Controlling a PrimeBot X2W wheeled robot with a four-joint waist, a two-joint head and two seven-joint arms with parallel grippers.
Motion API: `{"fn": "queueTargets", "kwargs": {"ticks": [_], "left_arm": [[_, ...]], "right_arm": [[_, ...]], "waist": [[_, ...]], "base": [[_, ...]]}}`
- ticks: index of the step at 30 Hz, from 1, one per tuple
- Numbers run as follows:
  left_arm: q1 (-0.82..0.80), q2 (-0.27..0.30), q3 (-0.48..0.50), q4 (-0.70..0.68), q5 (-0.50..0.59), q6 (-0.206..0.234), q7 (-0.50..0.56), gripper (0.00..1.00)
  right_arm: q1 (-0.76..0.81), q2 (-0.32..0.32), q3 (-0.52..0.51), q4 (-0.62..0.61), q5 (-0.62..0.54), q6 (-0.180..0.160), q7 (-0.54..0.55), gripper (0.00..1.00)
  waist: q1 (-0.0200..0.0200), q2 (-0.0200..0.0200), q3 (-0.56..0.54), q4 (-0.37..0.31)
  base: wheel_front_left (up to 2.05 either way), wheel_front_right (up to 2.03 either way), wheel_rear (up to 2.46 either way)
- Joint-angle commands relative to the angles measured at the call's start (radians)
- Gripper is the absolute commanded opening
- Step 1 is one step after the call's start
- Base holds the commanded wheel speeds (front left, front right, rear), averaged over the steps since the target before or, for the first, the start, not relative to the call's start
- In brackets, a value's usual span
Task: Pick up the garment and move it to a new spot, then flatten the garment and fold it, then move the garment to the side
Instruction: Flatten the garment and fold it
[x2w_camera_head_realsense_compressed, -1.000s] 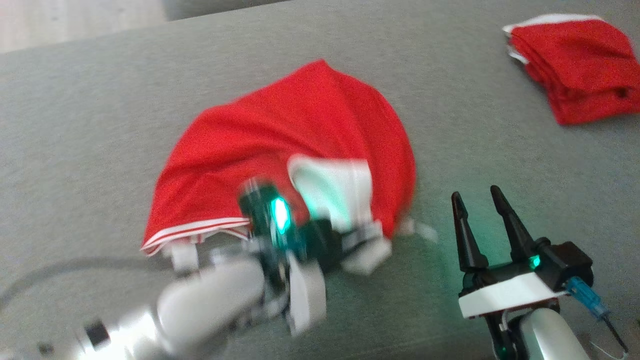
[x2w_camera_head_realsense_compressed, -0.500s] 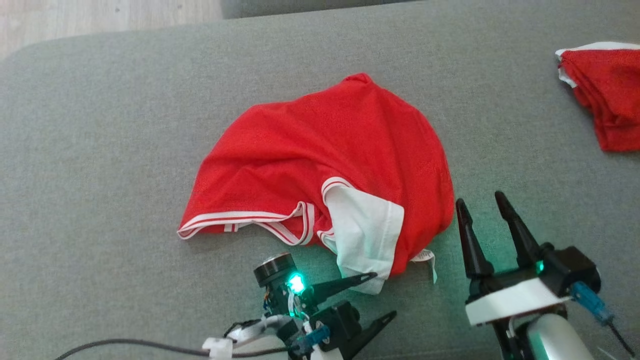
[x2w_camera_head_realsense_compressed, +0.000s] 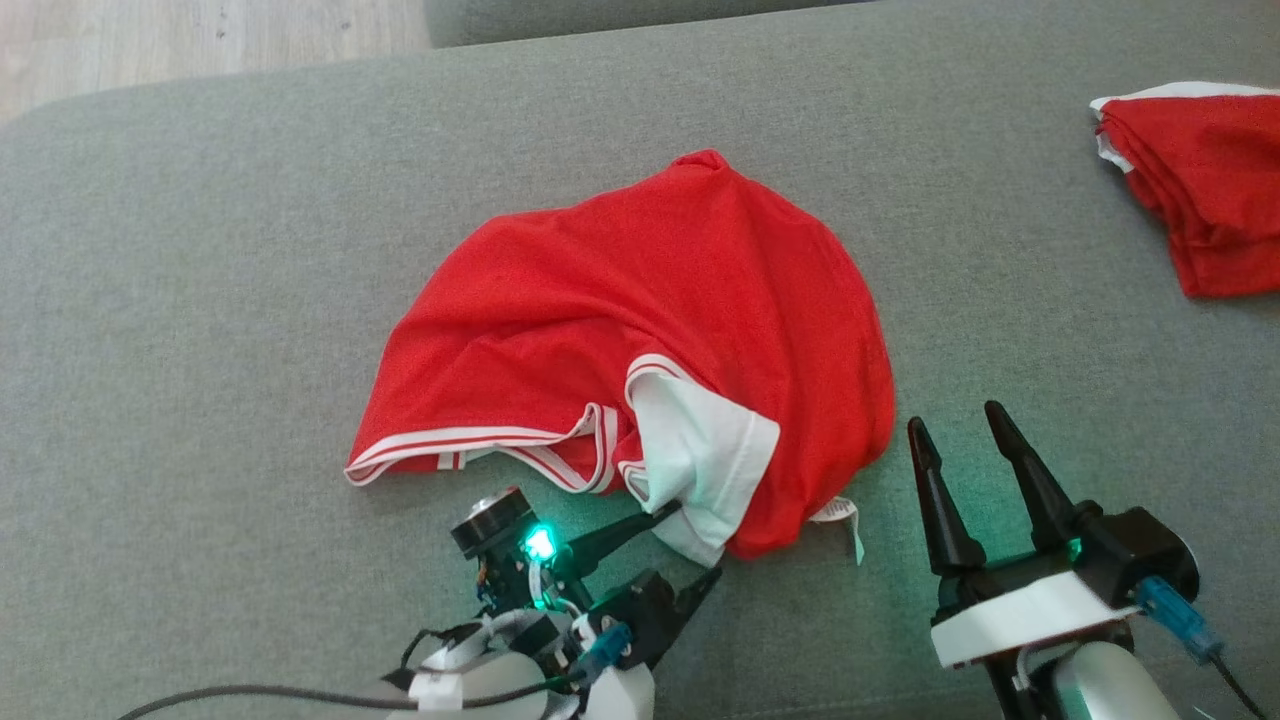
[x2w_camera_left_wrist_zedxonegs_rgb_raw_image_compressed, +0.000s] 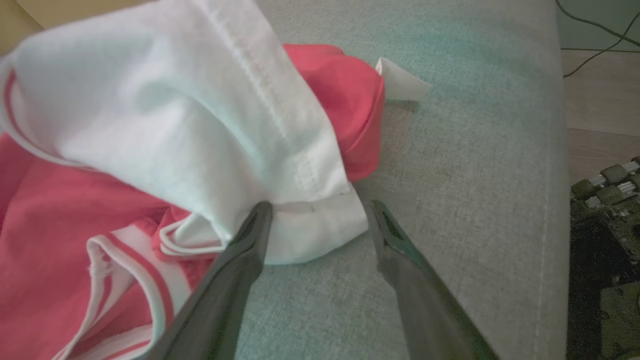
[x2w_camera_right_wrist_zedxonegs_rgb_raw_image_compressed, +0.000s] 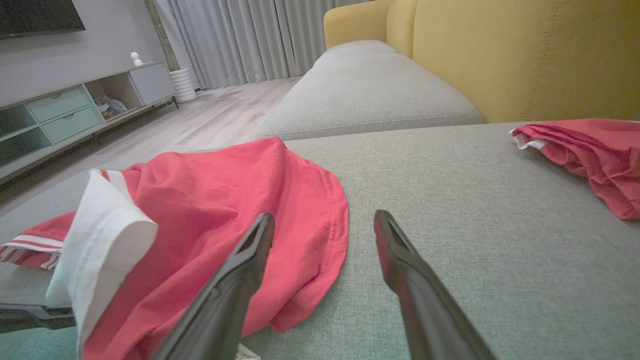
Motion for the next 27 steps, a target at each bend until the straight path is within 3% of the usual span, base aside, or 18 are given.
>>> {"fn": "queueTargets", "kwargs": {"ticks": [1,7,16,17,18,19,20,27], "left_arm": [[-0.042,0.008,0.042,-0.016,-0.003,0.012,0.001,1.0],[-0.04,0.008,0.06,0.004,-0.026,0.019,-0.025,1.0],[-0.032,-0.058,0.091,0.036,-0.079,0.038,-0.05,1.0],[-0.033,-0.062,0.091,0.043,-0.081,0.038,-0.052,0.96],[-0.034,-0.066,0.093,0.048,-0.084,0.039,-0.055,0.45],[-0.034,-0.069,0.094,0.052,-0.088,0.039,-0.057,0.14],[-0.032,-0.07,0.094,0.055,-0.092,0.037,-0.057,0.0],[0.007,-0.039,0.107,-0.029,-0.13,0.046,-0.053,0.0]], "right_arm": [[-0.011,-0.009,0.023,-0.032,0.002,0.007,-0.004,1.0],[-0.011,-0.009,0.015,-0.031,0.002,0.007,-0.004,1.0],[-0.024,-0.006,0.024,-0.031,0.003,0.007,-0.004,1.0],[-0.025,-0.006,0.025,-0.031,0.003,0.007,-0.004,1.0],[-0.025,-0.007,0.025,-0.031,0.003,0.007,-0.004,1.0],[-0.025,-0.007,0.024,-0.031,0.004,0.007,-0.004,1.0],[-0.023,-0.008,0.022,-0.031,0.004,0.007,-0.004,1.0],[0.002,-0.006,-0.001,-0.029,0.0,0.007,-0.004,1.0]], "waist": [[0.0,0.0,0.001,0.0],[0.0,0.0,0.003,0.003],[0.0,0.0,0.016,0.004],[0.0,0.0,0.017,0.003],[0.0,0.0,0.017,0.002],[0.0,0.0,0.016,0.002],[0.0,0.0,0.014,0.002],[0.0,0.0,-0.011,0.022]], "base": [[0.0,0.0,0.0],[0.0,0.0,0.0],[0.0,0.0,0.0],[0.0,0.0,0.0],[0.0,0.0,0.0],[0.0,0.0,0.0],[0.0,0.0,0.0],[0.0,0.0,0.0]]}}
